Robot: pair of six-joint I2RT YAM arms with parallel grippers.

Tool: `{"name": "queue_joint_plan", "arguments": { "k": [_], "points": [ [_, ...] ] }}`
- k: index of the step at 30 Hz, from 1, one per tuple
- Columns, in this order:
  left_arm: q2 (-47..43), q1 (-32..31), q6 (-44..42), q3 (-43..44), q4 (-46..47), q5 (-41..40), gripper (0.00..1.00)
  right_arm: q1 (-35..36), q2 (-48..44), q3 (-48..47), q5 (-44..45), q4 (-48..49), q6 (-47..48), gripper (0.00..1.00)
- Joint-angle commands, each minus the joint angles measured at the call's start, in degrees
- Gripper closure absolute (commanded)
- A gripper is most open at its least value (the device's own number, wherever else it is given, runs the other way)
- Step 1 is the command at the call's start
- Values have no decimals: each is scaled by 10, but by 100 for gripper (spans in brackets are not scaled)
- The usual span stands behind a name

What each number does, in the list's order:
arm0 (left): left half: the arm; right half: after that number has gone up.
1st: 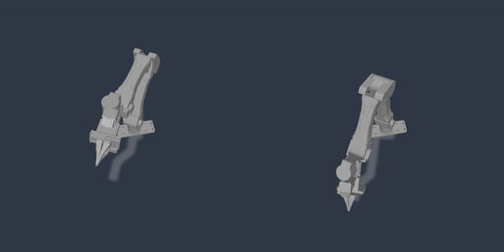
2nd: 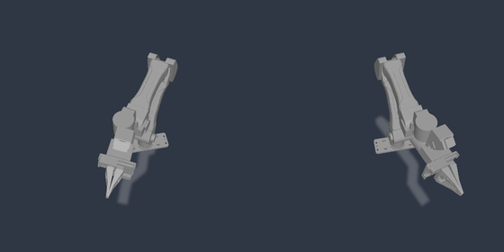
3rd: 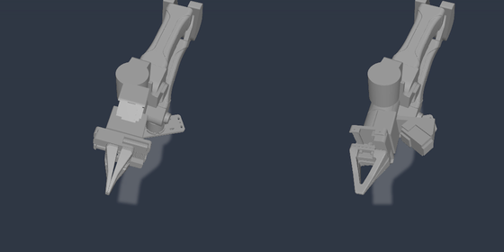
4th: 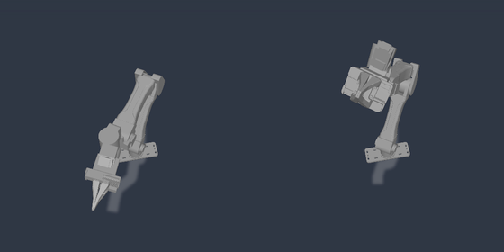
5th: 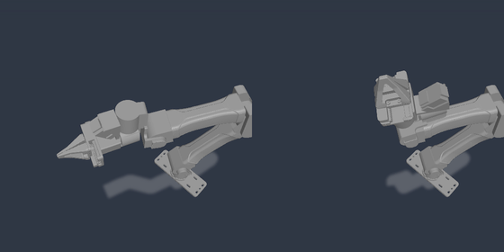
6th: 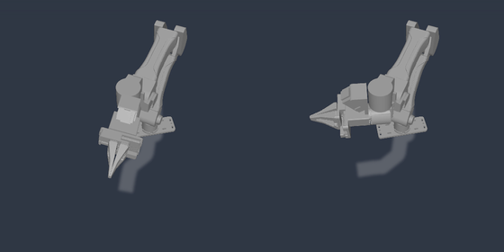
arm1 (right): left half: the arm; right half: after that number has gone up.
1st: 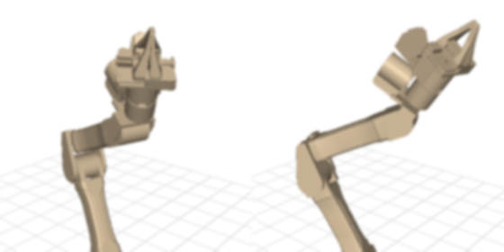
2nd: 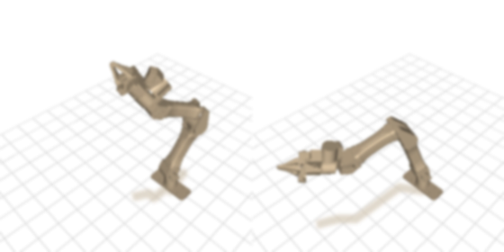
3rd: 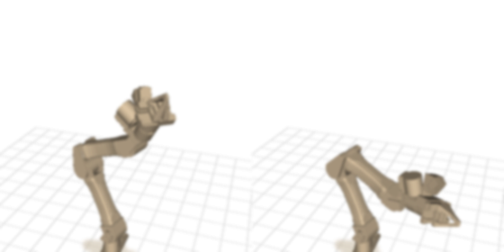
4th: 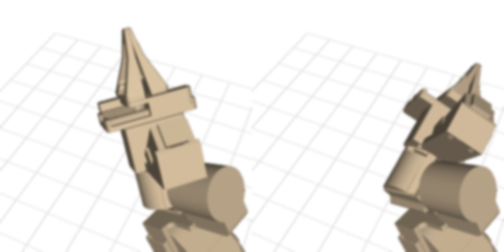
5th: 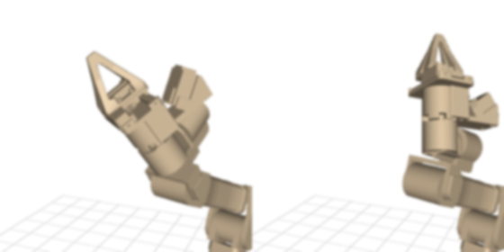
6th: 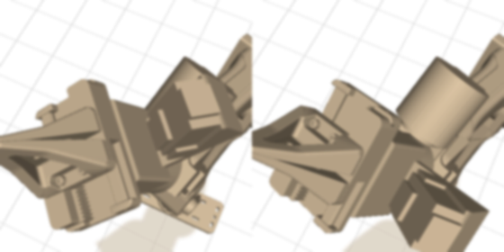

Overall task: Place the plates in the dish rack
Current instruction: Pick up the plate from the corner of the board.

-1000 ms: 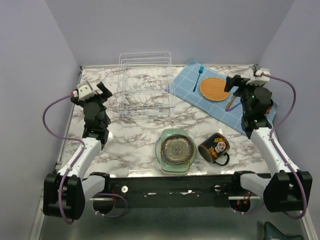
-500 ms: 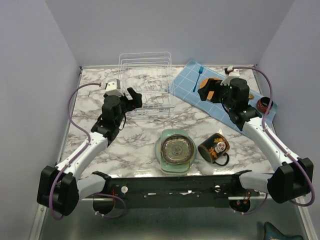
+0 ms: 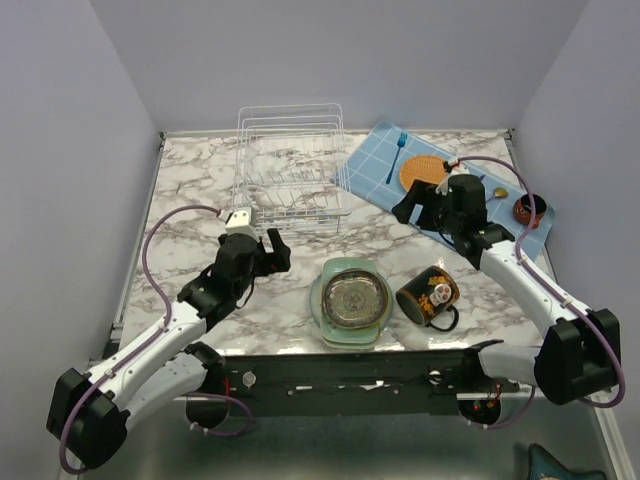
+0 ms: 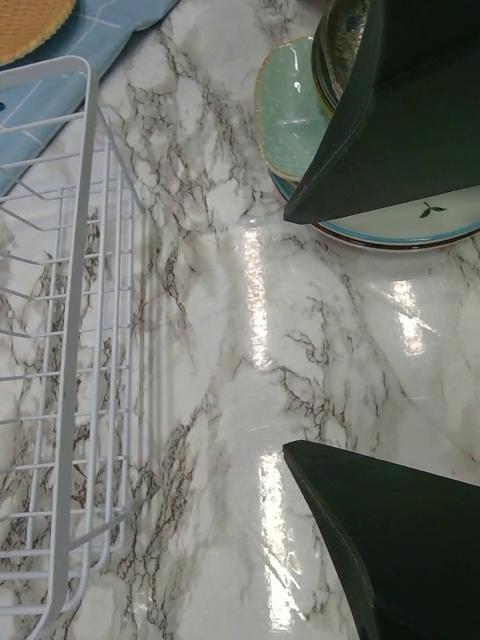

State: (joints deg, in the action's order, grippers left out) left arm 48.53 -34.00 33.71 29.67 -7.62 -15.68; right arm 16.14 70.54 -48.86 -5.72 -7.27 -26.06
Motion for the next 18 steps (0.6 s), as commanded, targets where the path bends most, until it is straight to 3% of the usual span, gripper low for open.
{"name": "queue_joint_plan", "arguments": {
  "k": [1,4,6,14,18],
  "points": [
    [16,-17,-22,41,-33,-28,1,-1,19,-53,35,-66,34,8],
    [49,-29,-41,63,-27,-31,1,3,12,-40,-23,-50,51,14],
    [80,-29,-53,79,-19,-37,1,23,13,-42,-14,-67,50,14],
    [147,-33,-73,121,16,-21,1,229,-8,-63,196,-169,44,23],
    [148,-34,-77,118,19,-28,1,279,-16,-35,249,-205,10,28]
  ]
}}
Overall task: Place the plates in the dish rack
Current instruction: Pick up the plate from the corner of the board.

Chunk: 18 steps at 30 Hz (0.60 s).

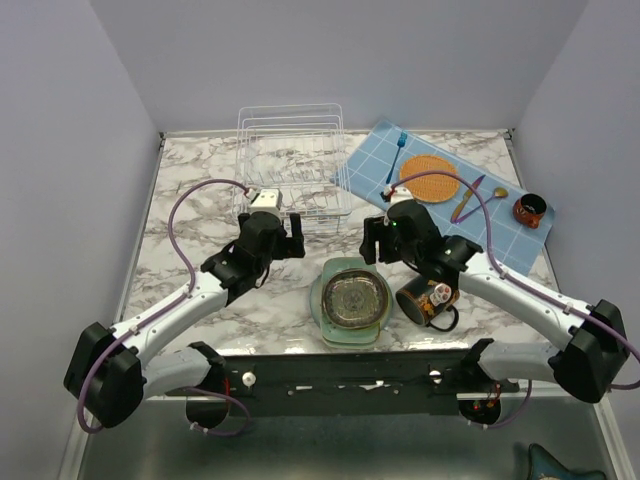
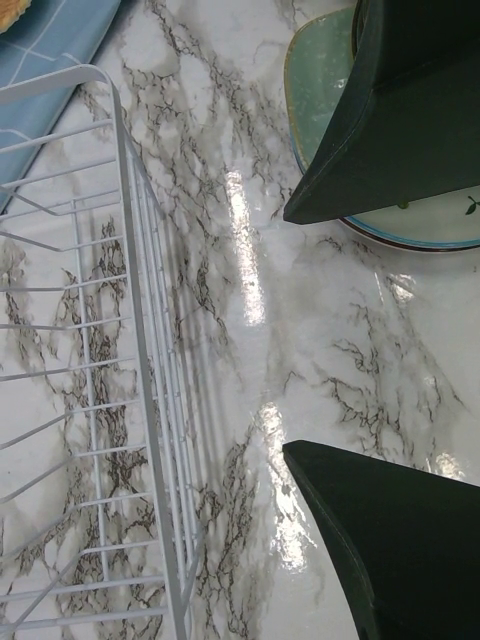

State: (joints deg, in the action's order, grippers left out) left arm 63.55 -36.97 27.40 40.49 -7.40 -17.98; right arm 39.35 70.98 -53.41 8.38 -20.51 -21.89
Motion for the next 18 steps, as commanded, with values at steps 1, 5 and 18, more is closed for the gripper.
{"name": "queue_joint_plan", "arguments": {
  "k": [1,5,18],
  "points": [
    [-4,-4,-16,8,18,-7,1,50,-21,18,115,-73,-38,30],
    [-4,-5,-16,13,14,-2,1,62,-21,47,147,-82,-47,37],
    [20,-10,7,32,-5,25,1,63,-64,49,129,-104,-44,41]
  ]
}}
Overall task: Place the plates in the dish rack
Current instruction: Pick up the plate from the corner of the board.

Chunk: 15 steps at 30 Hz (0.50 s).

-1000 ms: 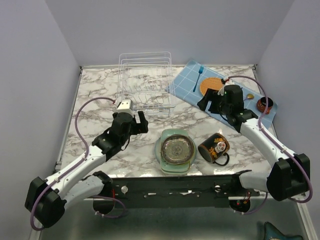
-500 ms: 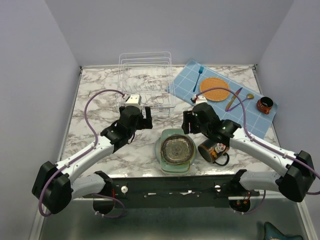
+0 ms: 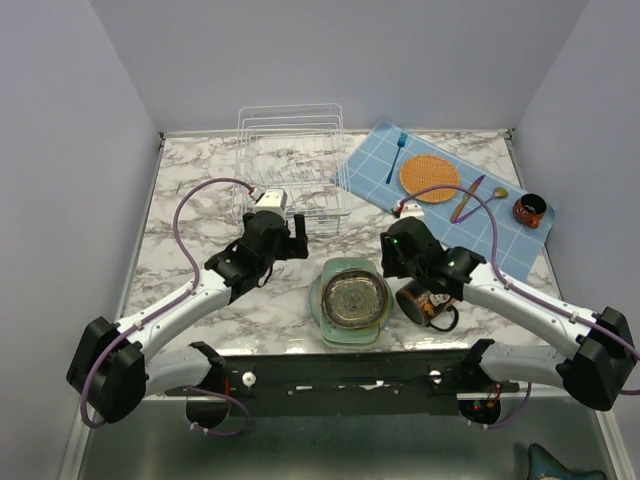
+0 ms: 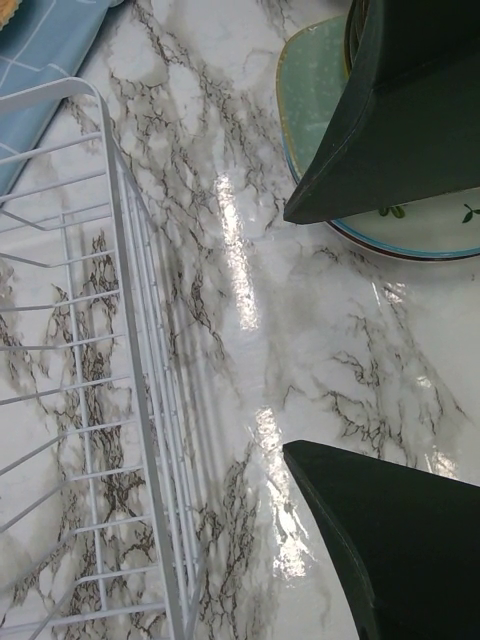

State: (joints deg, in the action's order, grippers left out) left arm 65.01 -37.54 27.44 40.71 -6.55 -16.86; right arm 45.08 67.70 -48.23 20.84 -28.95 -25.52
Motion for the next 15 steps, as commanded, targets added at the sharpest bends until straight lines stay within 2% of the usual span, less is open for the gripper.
{"name": "queue_joint_plan", "arguments": {
  "k": [1,5,15],
  "points": [
    [6,-4,7,43,-21,14,1,6,-35,-5,-3,-21,-6,41],
    [12,-5,-3,80,-64,20,1,6,-42,-16,-63,-23,9,41],
    [52,-6,-32,120,-69,38,1,7,-41,-16,-146,-12,49,43]
  ]
}}
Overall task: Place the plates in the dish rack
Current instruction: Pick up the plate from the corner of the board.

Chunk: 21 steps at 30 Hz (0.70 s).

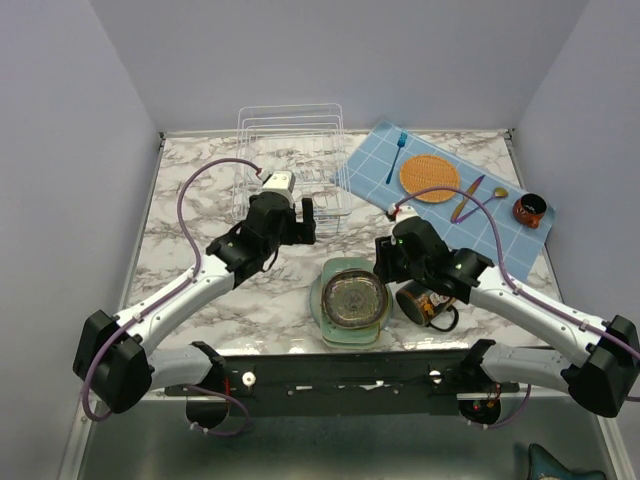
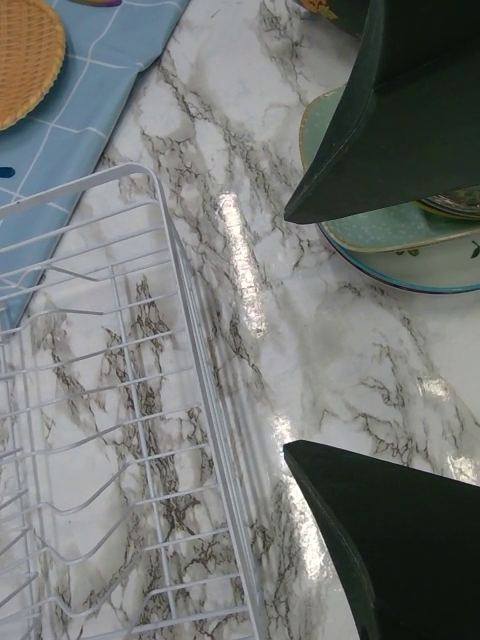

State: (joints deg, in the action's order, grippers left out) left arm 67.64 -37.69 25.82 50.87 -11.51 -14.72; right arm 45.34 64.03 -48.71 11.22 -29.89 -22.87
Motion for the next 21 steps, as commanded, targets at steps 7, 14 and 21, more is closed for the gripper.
{"name": "queue_joint_plan", "arguments": {
  "k": [7,14,21],
  "points": [
    [29,-5,-3,12,-11,19,1,4,-15,19,-68,8,29,43],
    [34,-5,-2,17,-14,15,1,4,-10,36,-85,16,25,43],
    [35,-5,0,20,-28,4,1,4,-12,54,-92,31,26,50]
  ]
}}
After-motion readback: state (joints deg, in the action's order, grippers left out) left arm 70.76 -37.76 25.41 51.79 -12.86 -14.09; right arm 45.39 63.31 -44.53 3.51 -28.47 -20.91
